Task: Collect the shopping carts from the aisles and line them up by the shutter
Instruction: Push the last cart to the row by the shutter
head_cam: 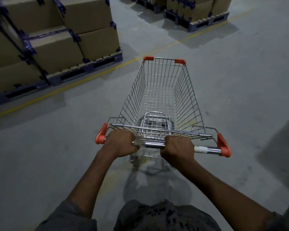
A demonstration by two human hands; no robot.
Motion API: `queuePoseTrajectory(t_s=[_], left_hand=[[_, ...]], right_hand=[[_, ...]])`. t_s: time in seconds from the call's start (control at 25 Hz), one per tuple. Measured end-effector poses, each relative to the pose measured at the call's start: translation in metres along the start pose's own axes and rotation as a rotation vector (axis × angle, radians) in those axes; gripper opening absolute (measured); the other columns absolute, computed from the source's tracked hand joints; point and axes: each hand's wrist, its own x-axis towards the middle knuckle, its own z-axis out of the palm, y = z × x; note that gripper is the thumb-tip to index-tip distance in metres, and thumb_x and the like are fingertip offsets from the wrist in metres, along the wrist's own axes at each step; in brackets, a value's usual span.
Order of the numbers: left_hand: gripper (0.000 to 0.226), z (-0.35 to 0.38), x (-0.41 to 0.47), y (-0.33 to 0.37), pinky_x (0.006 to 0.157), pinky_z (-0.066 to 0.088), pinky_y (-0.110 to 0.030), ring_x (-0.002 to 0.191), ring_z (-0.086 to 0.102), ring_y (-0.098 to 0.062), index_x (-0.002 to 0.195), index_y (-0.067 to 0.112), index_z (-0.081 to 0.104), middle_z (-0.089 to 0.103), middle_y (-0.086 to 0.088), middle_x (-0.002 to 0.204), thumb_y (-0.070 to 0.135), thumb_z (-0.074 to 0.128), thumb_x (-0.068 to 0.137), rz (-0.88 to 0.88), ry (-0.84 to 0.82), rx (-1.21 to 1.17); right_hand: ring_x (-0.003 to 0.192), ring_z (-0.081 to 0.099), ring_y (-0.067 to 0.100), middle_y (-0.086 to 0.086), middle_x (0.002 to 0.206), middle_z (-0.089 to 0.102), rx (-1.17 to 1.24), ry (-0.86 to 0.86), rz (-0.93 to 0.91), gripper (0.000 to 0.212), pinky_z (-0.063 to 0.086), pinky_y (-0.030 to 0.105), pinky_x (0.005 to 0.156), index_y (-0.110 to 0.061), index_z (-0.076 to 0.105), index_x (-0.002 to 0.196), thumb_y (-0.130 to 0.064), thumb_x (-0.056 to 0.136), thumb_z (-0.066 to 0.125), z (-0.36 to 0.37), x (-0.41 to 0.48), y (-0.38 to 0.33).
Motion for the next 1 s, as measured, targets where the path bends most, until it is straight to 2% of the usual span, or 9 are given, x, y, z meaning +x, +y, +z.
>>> queuePoseTrajectory(t_s=[0.12,0.24,0.28,0.36,0.48,0.56,0.76,0.88,1.0], left_hand=[[0.042,0.004,-0.021,-0.008,0.062,0.038,-0.028,0.076,0.068,-0.021,0.072,0.024,0.061,0.07,0.002,0.077,0.064,0.054,0.082,-0.053,-0.021,0.008],[0.046,0.004,-0.044,-0.021,0.062,0.036,-0.028,0.076,0.067,-0.019,0.072,0.024,0.06,0.069,0.003,0.077,0.068,0.054,0.082,-0.088,-0.074,-0.023],[0.046,0.004,-0.052,-0.025,0.062,0.036,-0.029,0.075,0.065,-0.019,0.07,0.025,0.058,0.068,0.003,0.077,0.07,0.054,0.082,-0.094,-0.079,-0.031],[0.047,0.004,-0.071,-0.034,0.063,0.036,-0.029,0.075,0.065,-0.02,0.068,0.025,0.055,0.064,0.003,0.074,0.07,0.055,0.083,-0.103,-0.074,-0.048],[0.044,0.004,-0.1,-0.05,0.063,0.037,-0.029,0.077,0.066,-0.02,0.068,0.026,0.053,0.064,0.003,0.074,0.067,0.057,0.083,-0.103,-0.087,-0.068],[0.043,0.005,-0.12,-0.063,0.063,0.036,-0.029,0.073,0.062,-0.02,0.07,0.025,0.056,0.061,0.004,0.073,0.065,0.057,0.084,-0.103,-0.088,-0.069],[0.04,0.014,-0.172,-0.096,0.064,0.034,-0.03,0.084,0.068,-0.024,0.072,0.024,0.053,0.069,-0.001,0.082,0.062,0.057,0.084,-0.139,-0.088,-0.032],[0.038,0.018,-0.2,-0.109,0.064,0.034,-0.029,0.084,0.069,-0.025,0.073,0.023,0.052,0.071,-0.003,0.084,0.06,0.056,0.083,-0.175,-0.086,-0.015],[0.041,0.025,-0.224,-0.118,0.064,0.034,-0.029,0.085,0.07,-0.024,0.077,0.022,0.062,0.072,-0.004,0.086,0.062,0.055,0.083,-0.22,-0.071,0.003]], right_hand=[[0.05,0.046,0.025,-0.004,0.056,0.046,-0.003,0.058,-0.099,0.014,0.027,0.026,0.05,-0.022,0.048,0.067,-0.026,0.071,0.061,0.005,-0.011,-0.014],[0.043,0.033,0.023,-0.006,0.049,0.033,0.009,0.104,-0.121,0.019,0.01,0.023,0.047,-0.022,0.042,0.06,-0.026,0.062,0.06,0.013,-0.017,-0.034],[0.042,0.032,0.023,-0.006,0.048,0.034,0.004,0.103,-0.117,0.02,0.008,0.023,0.048,-0.021,0.041,0.059,-0.026,0.06,0.06,0.015,-0.019,-0.041],[0.042,0.039,0.025,-0.004,0.049,0.045,-0.05,0.097,-0.138,0.023,0.014,0.023,0.048,-0.021,0.041,0.058,-0.025,0.06,0.064,0.016,-0.024,-0.058],[0.061,0.058,0.025,-0.002,0.065,0.057,-0.083,-0.022,-0.155,0.014,0.027,0.028,0.052,-0.021,0.048,0.068,-0.027,0.071,0.061,0.014,-0.037,-0.085],[0.065,0.062,0.027,0.0,0.07,0.064,-0.092,-0.005,-0.162,0.011,0.031,0.029,0.055,-0.022,0.05,0.07,-0.028,0.072,0.059,0.017,-0.045,-0.105],[0.038,0.049,0.03,0.002,0.047,0.052,-0.097,0.094,-0.259,0.023,0.029,0.025,0.048,-0.018,0.052,0.054,-0.028,0.052,0.073,0.039,-0.074,-0.153],[0.037,0.048,0.028,0.001,0.046,0.052,-0.086,0.121,-0.309,0.025,0.035,0.025,0.045,-0.019,0.054,0.054,-0.031,0.053,0.076,0.044,-0.086,-0.173],[0.039,0.049,0.027,0.001,0.048,0.052,-0.078,0.143,-0.348,0.023,0.041,0.027,0.046,-0.02,0.055,0.056,-0.033,0.057,0.074,0.048,-0.097,-0.191]])
